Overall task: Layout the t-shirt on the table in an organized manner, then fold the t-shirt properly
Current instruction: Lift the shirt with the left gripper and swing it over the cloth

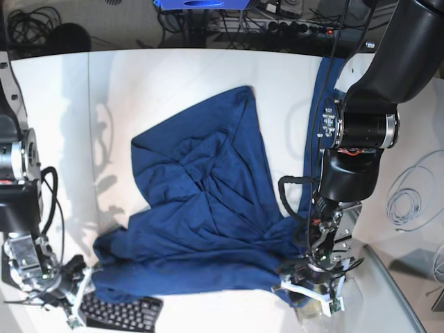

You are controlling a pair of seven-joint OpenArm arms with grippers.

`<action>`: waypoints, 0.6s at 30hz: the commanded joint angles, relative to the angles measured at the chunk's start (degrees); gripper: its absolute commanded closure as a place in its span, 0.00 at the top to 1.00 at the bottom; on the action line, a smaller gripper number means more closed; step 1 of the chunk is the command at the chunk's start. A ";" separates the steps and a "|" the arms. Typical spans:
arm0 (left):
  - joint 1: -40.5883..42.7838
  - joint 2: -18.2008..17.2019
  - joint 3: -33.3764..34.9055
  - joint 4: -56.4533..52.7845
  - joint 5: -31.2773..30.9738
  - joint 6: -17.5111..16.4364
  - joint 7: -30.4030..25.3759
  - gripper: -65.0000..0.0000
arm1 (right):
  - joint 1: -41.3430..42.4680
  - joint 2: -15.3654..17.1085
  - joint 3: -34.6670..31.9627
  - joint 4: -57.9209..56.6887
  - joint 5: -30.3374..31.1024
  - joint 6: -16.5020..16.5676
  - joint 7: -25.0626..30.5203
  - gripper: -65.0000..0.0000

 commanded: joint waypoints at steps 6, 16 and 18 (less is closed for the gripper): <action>0.30 -0.47 -0.19 8.49 -0.43 -0.22 -0.36 1.00 | -3.40 3.62 0.74 15.37 1.52 -0.71 -8.59 0.55; 23.07 5.33 21.09 40.84 -0.34 -0.31 14.67 1.00 | -30.39 6.44 17.62 52.03 13.74 -0.71 -23.63 0.55; 23.86 6.91 27.95 38.38 -0.17 -0.05 14.58 0.99 | -35.31 5.73 20.69 54.93 16.02 -0.71 -23.54 0.55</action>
